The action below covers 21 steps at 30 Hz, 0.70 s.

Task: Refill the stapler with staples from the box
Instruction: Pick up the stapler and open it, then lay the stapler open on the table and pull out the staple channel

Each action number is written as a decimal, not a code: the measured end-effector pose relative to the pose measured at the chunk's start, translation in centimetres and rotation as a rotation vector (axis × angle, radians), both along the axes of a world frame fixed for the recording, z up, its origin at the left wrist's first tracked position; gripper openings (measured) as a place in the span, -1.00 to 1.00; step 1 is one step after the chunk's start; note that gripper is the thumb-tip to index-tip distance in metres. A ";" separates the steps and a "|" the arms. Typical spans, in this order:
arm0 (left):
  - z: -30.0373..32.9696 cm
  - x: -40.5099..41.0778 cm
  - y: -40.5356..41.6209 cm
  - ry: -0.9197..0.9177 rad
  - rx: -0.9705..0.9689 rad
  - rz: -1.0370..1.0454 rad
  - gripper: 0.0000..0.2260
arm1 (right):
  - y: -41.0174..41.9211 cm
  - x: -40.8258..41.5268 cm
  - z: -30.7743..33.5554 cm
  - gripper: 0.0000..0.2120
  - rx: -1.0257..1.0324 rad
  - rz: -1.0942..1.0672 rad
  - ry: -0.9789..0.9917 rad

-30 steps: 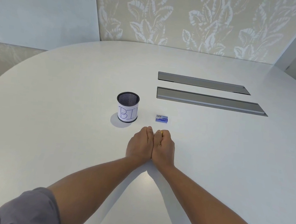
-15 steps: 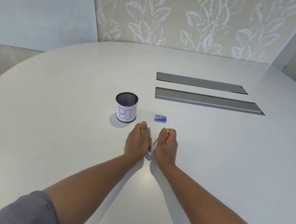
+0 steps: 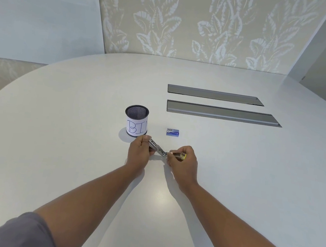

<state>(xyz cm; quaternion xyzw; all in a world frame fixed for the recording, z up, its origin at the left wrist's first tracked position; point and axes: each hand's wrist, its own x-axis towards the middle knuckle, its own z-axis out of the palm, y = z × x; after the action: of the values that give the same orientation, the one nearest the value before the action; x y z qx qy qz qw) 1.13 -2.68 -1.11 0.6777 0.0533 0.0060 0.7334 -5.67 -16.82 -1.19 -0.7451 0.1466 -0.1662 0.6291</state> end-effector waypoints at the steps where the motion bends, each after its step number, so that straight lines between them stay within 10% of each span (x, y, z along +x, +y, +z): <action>1: 0.0 0.1 0.1 0.014 -0.032 0.004 -0.76 | -0.1 -0.2 -0.1 -0.79 -0.017 0.008 0.004; 15: -0.1 0.0 0.6 0.014 0.151 -0.087 -0.59 | 0.4 -1.5 -0.9 -0.90 -0.495 0.138 -0.005; 21: 0.1 0.1 0.9 -0.002 0.191 -0.175 -0.48 | 0.8 -1.3 -1.5 -0.63 -0.709 0.119 0.039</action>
<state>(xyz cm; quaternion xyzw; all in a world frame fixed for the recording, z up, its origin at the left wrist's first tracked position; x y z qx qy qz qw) 1.26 -1.73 -1.02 0.7463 -0.0074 -0.0523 0.6635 -6.95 -16.02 -2.67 -0.9273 0.0483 -0.1554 0.3371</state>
